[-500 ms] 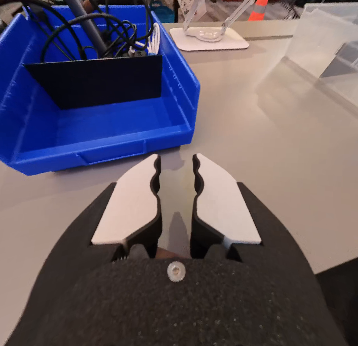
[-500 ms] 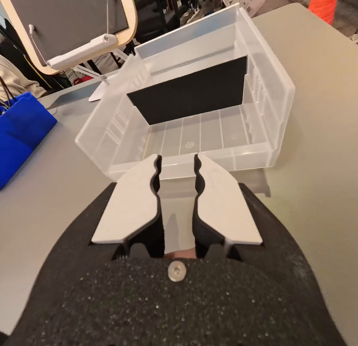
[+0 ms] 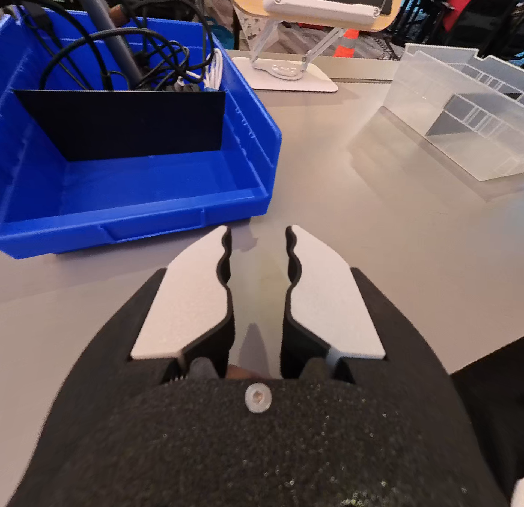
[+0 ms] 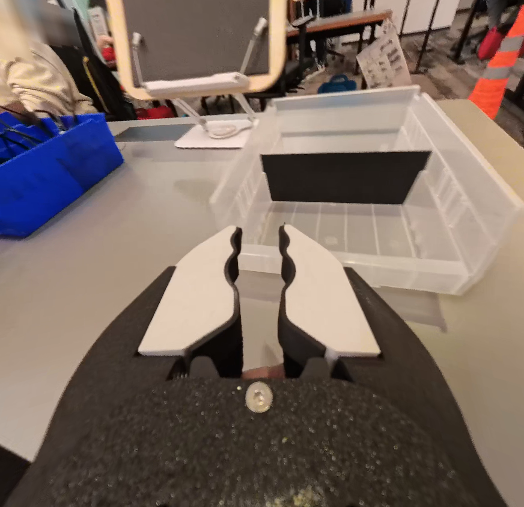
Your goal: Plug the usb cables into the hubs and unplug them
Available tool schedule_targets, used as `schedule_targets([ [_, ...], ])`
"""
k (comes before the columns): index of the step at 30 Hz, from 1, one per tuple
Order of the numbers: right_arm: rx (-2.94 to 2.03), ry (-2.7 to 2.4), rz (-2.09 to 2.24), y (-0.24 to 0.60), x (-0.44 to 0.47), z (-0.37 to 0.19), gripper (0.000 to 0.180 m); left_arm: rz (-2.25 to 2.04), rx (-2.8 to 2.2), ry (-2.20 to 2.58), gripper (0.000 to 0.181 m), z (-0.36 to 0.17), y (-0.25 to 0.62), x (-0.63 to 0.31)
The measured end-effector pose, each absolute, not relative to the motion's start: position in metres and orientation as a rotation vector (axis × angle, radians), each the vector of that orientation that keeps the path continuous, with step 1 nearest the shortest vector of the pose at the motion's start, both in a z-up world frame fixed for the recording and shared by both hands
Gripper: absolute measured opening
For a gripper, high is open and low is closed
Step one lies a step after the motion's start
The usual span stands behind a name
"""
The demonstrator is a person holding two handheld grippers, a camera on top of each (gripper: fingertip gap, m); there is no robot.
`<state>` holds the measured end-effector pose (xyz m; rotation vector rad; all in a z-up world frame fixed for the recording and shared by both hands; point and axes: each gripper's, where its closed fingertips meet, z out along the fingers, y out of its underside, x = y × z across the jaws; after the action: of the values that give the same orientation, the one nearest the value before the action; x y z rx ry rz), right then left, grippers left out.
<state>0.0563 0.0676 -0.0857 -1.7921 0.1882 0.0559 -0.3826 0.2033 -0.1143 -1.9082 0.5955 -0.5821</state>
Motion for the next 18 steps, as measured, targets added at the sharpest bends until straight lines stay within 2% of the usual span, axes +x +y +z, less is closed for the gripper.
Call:
schedule_targets([
  [3,-1.748,0.076,0.105,0.072,0.017,-0.072,0.025,-0.637,-1.898,0.640,0.039,-0.114,0.198,-0.373],
  [6,-1.730,-0.076,0.191,0.078,-0.030,-0.071,0.025,-0.874,-1.871,0.768,0.034,-0.098,0.185,-0.352],
  [8,-1.744,-0.196,0.246,0.081,-0.060,-0.078,0.025,-1.004,-1.906,0.897,0.028,-0.074,0.188,-0.345],
  [10,-1.762,-0.320,0.282,0.082,-0.085,-0.087,0.025,-1.103,-1.964,1.042,0.037,-0.040,0.204,-0.341],
  [15,-1.809,-0.526,0.364,0.082,-0.112,-0.104,0.026,-0.822,-2.128,1.204,0.055,0.038,0.336,-0.340],
  [18,-1.830,-0.560,0.374,0.085,-0.110,-0.111,0.026,-0.432,-2.316,1.228,0.065,0.032,0.438,-0.350],
])
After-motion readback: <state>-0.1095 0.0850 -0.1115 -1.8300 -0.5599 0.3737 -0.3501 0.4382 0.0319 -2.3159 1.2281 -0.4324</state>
